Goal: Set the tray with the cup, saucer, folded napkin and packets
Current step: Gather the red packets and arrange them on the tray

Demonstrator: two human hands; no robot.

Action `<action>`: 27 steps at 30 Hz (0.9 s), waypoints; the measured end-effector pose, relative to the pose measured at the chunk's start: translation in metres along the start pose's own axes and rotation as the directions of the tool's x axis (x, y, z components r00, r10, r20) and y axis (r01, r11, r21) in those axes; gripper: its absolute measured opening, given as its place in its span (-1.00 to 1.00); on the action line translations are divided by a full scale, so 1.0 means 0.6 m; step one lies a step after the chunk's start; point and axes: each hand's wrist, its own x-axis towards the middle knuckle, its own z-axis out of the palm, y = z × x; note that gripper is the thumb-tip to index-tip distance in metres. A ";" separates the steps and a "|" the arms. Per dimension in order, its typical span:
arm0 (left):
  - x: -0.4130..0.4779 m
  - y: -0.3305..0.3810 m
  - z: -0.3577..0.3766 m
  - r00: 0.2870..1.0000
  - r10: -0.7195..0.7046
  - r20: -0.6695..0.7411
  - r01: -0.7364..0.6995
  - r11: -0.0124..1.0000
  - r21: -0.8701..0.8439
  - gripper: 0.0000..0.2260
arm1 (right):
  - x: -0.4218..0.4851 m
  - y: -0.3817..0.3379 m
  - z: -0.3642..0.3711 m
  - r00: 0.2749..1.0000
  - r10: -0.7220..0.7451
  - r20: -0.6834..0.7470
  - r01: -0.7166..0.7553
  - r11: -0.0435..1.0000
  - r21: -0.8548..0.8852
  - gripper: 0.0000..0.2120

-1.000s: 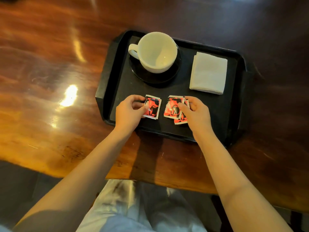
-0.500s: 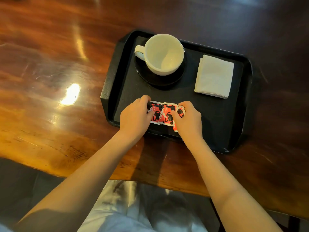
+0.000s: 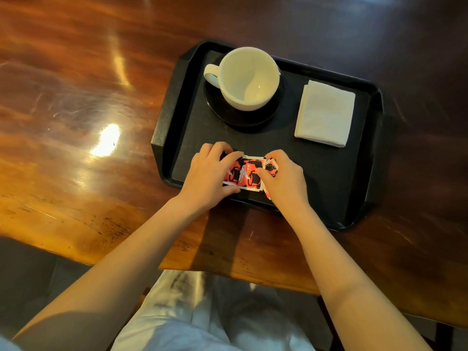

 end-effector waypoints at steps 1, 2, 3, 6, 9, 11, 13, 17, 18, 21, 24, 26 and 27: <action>0.001 -0.001 0.000 1.000 0.011 0.008 -0.011 1.000 0.003 -0.32 | 0.000 0.000 0.001 1.000 0.001 0.001 -0.001 1.000 -0.003 -0.65; 0.001 -0.001 0.000 1.000 0.024 0.011 -0.024 1.000 0.009 -0.31 | -0.001 0.000 0.001 1.000 0.001 0.001 -0.001 1.000 -0.006 -0.64; 0.002 -0.002 0.000 0.999 0.037 0.010 -0.037 0.999 0.017 -0.30 | -0.002 0.000 0.001 1.000 -0.002 0.004 0.002 1.000 -0.006 -0.63; 0.004 -0.001 0.001 0.999 0.046 -0.001 -0.046 0.998 0.034 -0.32 | -0.002 0.005 -0.005 0.999 0.008 0.052 -0.012 0.998 0.070 -0.66; 0.003 0.003 0.004 0.999 0.034 -0.003 -0.034 0.999 0.041 -0.33 | -0.003 0.022 -0.023 0.994 0.089 0.060 -0.101 0.969 0.226 -0.70; 0.002 0.004 0.005 1.000 0.029 -0.003 -0.029 0.999 0.040 -0.33 | -0.008 0.034 -0.034 0.991 0.134 0.017 -0.132 0.939 0.316 -0.68; 0.002 0.004 0.005 1.000 0.027 -0.004 -0.027 0.999 0.037 -0.33 | -0.014 0.037 -0.035 0.990 0.142 -0.008 -0.128 0.915 0.382 -0.66; 0.002 0.006 0.003 1.000 0.019 0.001 -0.019 0.999 0.040 -0.32 | -0.016 0.025 -0.012 0.990 0.135 -0.043 -0.106 0.905 0.411 -0.69; 0.001 0.006 0.003 1.000 0.018 0.006 -0.019 0.999 0.046 -0.32 | -0.016 0.023 -0.004 0.989 0.134 -0.063 -0.099 0.915 0.391 -0.71; 0.002 0.007 0.002 1.000 0.020 0.011 -0.021 0.998 0.056 -0.33 | -0.019 0.019 0.015 0.982 0.130 -0.139 -0.080 0.943 0.322 -0.76; 0.002 0.008 0.004 1.000 0.016 0.008 -0.016 0.998 0.059 -0.33 | -0.018 0.022 0.027 0.957 0.130 -0.259 -0.076 0.975 0.208 -0.76; 0.003 0.009 0.004 1.000 0.010 0.012 -0.010 0.998 0.057 -0.33 | -0.016 0.029 0.030 0.946 0.103 -0.307 -0.076 0.992 0.101 -0.71; 0.003 0.009 0.004 1.000 0.010 0.010 -0.010 0.998 0.058 -0.33 | -0.015 0.033 0.029 0.944 0.082 -0.321 -0.068 0.996 0.053 -0.67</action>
